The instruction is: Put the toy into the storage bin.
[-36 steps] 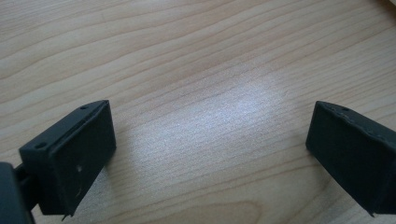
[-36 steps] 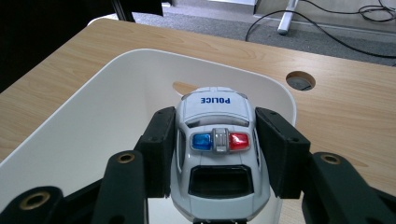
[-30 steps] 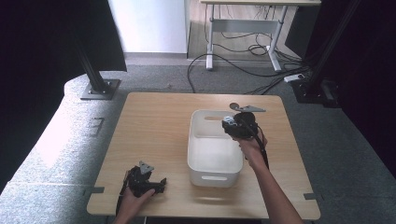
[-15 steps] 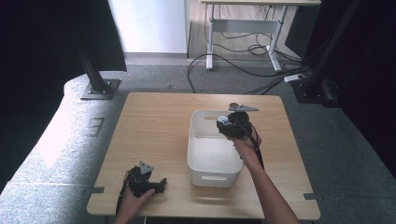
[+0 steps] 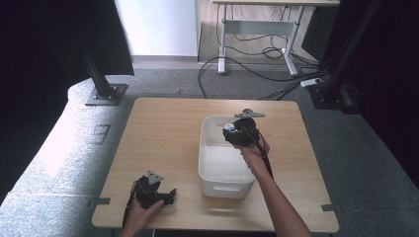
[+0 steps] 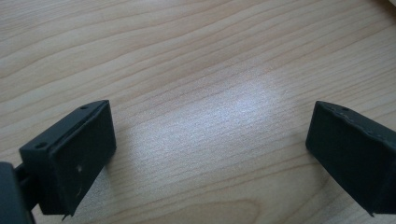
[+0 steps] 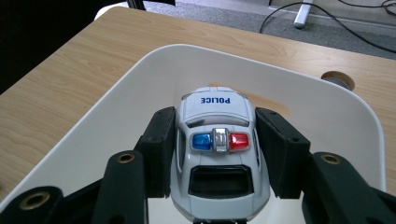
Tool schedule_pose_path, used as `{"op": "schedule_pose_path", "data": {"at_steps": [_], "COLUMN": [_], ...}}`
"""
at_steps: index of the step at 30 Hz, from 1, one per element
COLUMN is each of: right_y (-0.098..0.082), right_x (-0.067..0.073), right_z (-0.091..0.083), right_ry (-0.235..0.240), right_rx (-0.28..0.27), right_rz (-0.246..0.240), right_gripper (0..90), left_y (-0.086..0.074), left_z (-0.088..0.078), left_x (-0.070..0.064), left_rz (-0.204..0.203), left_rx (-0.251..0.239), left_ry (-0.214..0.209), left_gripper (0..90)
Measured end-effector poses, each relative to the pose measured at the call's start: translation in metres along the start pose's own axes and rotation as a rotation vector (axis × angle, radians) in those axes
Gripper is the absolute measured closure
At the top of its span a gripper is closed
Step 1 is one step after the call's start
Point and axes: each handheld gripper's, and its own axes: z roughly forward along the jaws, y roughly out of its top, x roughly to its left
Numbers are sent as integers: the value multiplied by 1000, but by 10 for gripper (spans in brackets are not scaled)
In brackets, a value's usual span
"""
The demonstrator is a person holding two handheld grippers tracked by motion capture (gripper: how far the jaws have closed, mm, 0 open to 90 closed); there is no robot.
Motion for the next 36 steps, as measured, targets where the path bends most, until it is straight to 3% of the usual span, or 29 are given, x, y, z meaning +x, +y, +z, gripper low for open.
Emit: {"op": "schedule_pose_path", "data": {"at_steps": [30, 36], "right_y": [5, 6], "right_x": [16, 16], "right_z": [17, 20], "right_ry": [9, 8], "right_rx": [21, 24], "right_rz": [-5, 12], "right_gripper": [500, 500], "left_y": [0, 0], "left_z": [0, 0], "left_x": [0, 0], "left_rz": [1, 2], "left_rx": [0, 0], "left_ry": [-1, -1], "left_gripper": [16, 16]}}
